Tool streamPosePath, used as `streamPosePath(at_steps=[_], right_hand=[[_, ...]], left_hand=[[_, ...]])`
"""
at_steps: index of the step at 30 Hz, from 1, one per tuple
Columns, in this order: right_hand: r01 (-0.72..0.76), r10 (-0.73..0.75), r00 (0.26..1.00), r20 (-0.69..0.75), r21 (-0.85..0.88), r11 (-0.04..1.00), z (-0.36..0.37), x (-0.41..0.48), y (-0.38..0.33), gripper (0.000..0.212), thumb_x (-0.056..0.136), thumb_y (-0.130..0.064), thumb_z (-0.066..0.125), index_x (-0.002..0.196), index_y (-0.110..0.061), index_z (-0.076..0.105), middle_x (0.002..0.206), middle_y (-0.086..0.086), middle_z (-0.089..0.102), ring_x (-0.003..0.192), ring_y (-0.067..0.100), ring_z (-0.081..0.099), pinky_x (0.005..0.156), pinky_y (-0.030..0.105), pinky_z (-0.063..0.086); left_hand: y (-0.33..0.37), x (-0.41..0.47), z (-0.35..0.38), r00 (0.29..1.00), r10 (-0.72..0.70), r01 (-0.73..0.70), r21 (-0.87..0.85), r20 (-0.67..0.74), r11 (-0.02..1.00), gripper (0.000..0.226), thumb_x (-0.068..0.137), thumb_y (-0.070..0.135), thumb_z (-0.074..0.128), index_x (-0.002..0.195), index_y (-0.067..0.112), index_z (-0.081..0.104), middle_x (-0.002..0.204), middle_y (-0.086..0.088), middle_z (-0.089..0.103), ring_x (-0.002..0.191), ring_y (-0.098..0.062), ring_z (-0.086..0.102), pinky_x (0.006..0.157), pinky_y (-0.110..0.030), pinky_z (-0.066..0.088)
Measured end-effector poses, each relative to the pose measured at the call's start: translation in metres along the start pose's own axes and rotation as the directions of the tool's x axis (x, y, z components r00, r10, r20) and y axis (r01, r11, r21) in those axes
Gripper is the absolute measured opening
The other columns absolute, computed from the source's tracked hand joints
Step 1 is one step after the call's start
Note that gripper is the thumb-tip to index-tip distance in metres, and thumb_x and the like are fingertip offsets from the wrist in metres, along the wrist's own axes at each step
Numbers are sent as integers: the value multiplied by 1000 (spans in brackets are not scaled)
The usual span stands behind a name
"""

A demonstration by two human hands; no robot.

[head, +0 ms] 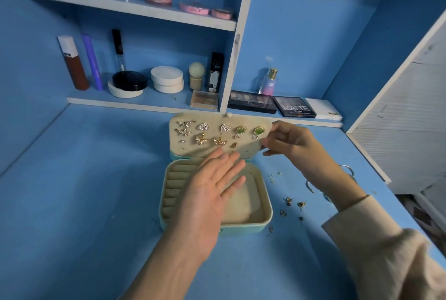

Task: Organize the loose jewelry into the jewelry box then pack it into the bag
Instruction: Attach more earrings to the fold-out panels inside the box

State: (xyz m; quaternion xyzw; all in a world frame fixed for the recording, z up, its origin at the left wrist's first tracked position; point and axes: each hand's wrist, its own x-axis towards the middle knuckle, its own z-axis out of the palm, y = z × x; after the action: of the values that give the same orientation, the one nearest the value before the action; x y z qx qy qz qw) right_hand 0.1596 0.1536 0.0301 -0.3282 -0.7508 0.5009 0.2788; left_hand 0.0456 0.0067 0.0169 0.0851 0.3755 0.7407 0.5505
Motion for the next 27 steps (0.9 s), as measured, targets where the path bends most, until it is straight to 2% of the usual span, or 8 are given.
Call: streamPosePath(at_steps=[3, 6, 8, 10, 13, 19, 23, 27], right_hand=[[-15, 15, 999, -29, -8, 1000, 1, 6, 1, 15, 89, 1, 56, 103, 4, 60, 92, 15, 68, 82, 20, 63, 80, 35, 53], [-41, 41, 998, -39, 1, 999, 3, 10, 1, 11, 90, 0, 55, 98, -5, 62, 87, 9, 69, 80, 20, 63, 78, 33, 54], [-56, 56, 998, -42, 3, 998, 5, 13, 2, 14, 91, -2, 54, 91, -14, 61, 84, 4, 70, 79, 19, 64, 78, 34, 54], [-63, 64, 997, -48, 4, 998, 7, 16, 3, 16, 92, -3, 54, 90, -18, 61, 83, 1, 71, 79, 20, 64, 78, 35, 55], [-74, 73, 996, -41, -4, 997, 7, 18, 4, 14, 92, -6, 53, 94, -18, 61, 86, 2, 71, 79, 19, 65, 77, 32, 55], [-76, 75, 997, -23, -15, 997, 6, 23, 5, 13, 93, -6, 53, 100, -13, 61, 82, 6, 69, 69, 10, 63, 74, 29, 55], [-85, 84, 996, -9, -14, 996, 6, 25, 5, 14, 93, -7, 53, 98, -18, 61, 82, 6, 69, 69, 10, 63, 75, 29, 55], [-89, 89, 996, 2, -18, 996, 6, 27, 6, 15, 94, -8, 52, 96, -21, 60, 82, 4, 69, 71, 12, 63, 77, 30, 55]], left_hand=[[12, 4, -14, 969, 247, -230, 409, 11, 883, 21, 88, 6, 57, 100, 20, 66, 91, 3, 73, 78, -9, 66, 63, -17, 51], [26, 13, -29, 820, 560, -447, 738, 113, 505, 19, 84, 5, 64, 86, 24, 64, 78, 9, 65, 63, 0, 53, 57, -12, 42], [35, 21, -36, 726, 649, -458, 864, 228, 209, 14, 82, 10, 67, 85, 23, 63, 73, 12, 59, 63, -6, 52, 55, -14, 39], [38, 27, -37, 724, 608, -429, 903, 328, 24, 6, 84, 19, 67, 87, 25, 66, 69, 15, 56, 60, -7, 50, 50, -16, 36], [31, 34, -31, 804, 478, -385, 922, 354, -37, 16, 89, 25, 60, 100, 28, 72, 73, 15, 57, 56, -4, 45, 54, -19, 34], [19, 41, -27, 778, 347, -328, 810, 523, -486, 48, 98, 25, 37, 145, 36, 33, 112, 6, 59, 102, -13, 46, 75, -28, 43], [15, 42, -27, 782, 313, -276, 750, 539, -601, 54, 100, 24, 31, 150, 31, 15, 119, 4, 55, 105, -13, 42, 75, -26, 40], [12, 43, -34, 785, 315, -257, 743, 533, -617, 57, 99, 24, 29, 152, 26, 7, 121, 6, 54, 106, -12, 41, 76, -25, 41]])
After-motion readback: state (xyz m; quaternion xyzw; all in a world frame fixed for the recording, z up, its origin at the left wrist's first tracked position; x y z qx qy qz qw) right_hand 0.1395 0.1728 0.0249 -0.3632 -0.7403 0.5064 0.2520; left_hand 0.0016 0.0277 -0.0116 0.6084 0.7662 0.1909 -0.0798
